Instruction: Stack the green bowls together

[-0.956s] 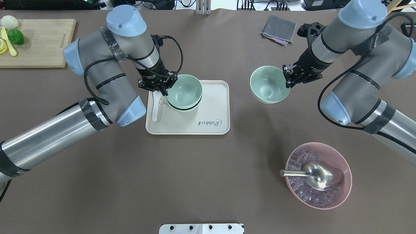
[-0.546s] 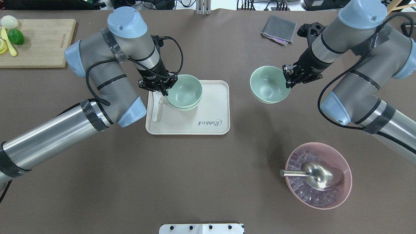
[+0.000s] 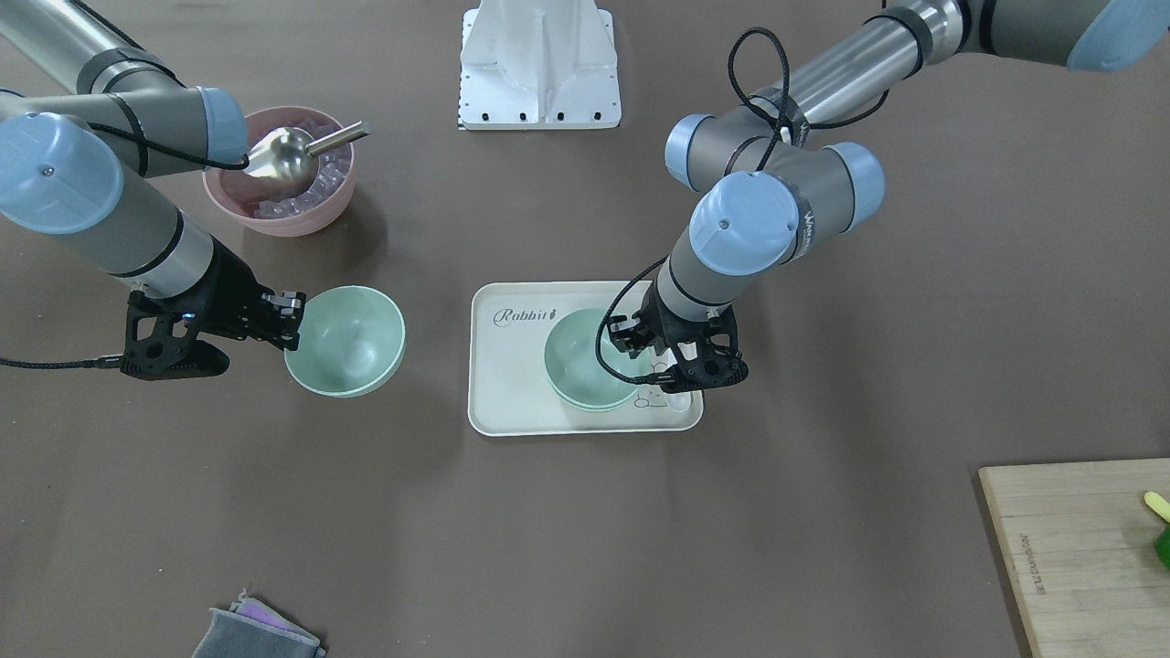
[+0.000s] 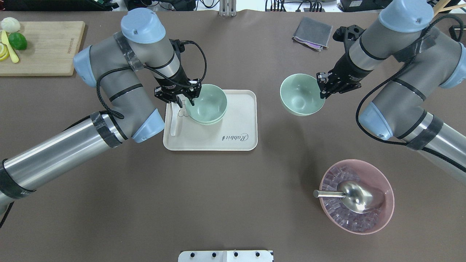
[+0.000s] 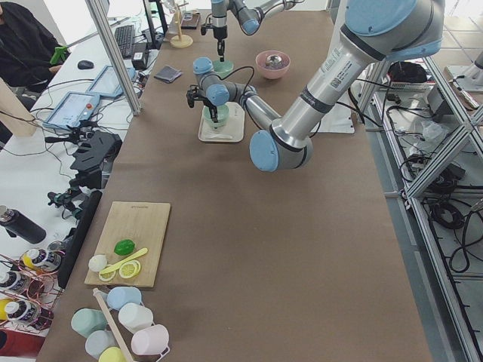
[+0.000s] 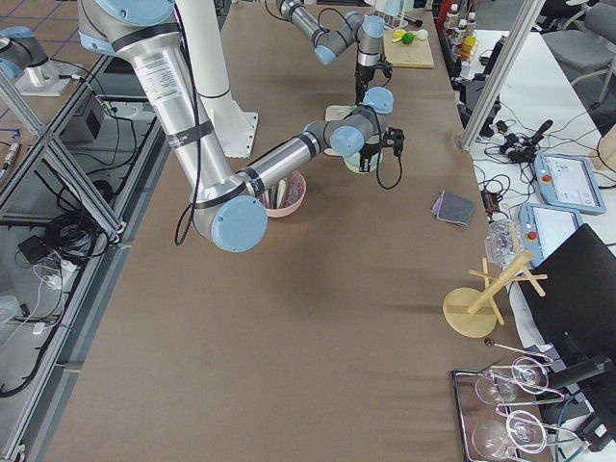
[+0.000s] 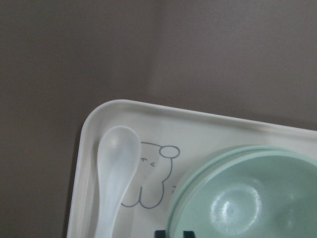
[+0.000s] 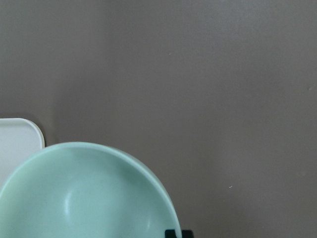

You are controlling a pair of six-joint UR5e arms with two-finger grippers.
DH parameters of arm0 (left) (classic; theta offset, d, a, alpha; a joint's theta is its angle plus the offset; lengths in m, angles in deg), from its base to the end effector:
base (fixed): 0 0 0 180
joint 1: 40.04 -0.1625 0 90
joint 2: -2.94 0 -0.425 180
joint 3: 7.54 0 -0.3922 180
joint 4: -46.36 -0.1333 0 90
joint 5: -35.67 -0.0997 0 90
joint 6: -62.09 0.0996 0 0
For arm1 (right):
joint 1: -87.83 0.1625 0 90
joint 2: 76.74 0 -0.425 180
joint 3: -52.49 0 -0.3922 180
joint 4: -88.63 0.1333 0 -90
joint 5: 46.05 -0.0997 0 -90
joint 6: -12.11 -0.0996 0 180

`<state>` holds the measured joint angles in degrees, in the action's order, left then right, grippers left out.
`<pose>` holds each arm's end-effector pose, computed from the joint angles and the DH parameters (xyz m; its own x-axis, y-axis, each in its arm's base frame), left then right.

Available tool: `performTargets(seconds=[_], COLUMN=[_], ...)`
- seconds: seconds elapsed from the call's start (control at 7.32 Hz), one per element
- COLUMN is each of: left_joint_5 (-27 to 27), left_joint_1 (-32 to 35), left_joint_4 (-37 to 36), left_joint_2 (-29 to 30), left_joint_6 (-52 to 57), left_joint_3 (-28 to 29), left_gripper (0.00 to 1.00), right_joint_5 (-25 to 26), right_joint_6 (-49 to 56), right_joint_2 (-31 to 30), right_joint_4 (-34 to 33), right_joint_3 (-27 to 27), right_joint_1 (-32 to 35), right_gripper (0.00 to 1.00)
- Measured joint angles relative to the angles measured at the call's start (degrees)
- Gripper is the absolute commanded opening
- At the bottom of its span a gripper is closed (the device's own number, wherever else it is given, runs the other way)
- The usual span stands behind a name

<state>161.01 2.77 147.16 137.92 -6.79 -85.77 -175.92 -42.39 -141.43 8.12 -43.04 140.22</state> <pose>0.5037 -0.5698 0.2375 0.5857 -0.1419 -0.7980 0.0520 0.9891 -0.1377 -0.3380 -0.5525 0.3394 0.5848 0.0288 0.8107 -0.0187 0.9996 -0.0220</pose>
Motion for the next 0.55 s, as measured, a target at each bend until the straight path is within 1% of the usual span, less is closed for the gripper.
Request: performTargets(seconds=[0.27,0.55], left_joint_5=[0.16,1.78], left_joint_1=[0.55,2.97], left_joint_4=[0.22,-0.35], left_joint_2=[-0.14,-0.38], left_joint_6=[0.05,0.3], left_joint_3=[-0.78,-2.34], left_gripper=[0.98,0.98], right_joint_5=[-0.05,-0.14], right_joint_6=[0.0,-0.02], right_joint_2=[0.11,1.49], right_joint_4=[-0.04,-0.58], right_joint_3=[-0.22,-0.36], right_joint_1=[-0.03,-0.13], right_gripper=[0.0,0.0])
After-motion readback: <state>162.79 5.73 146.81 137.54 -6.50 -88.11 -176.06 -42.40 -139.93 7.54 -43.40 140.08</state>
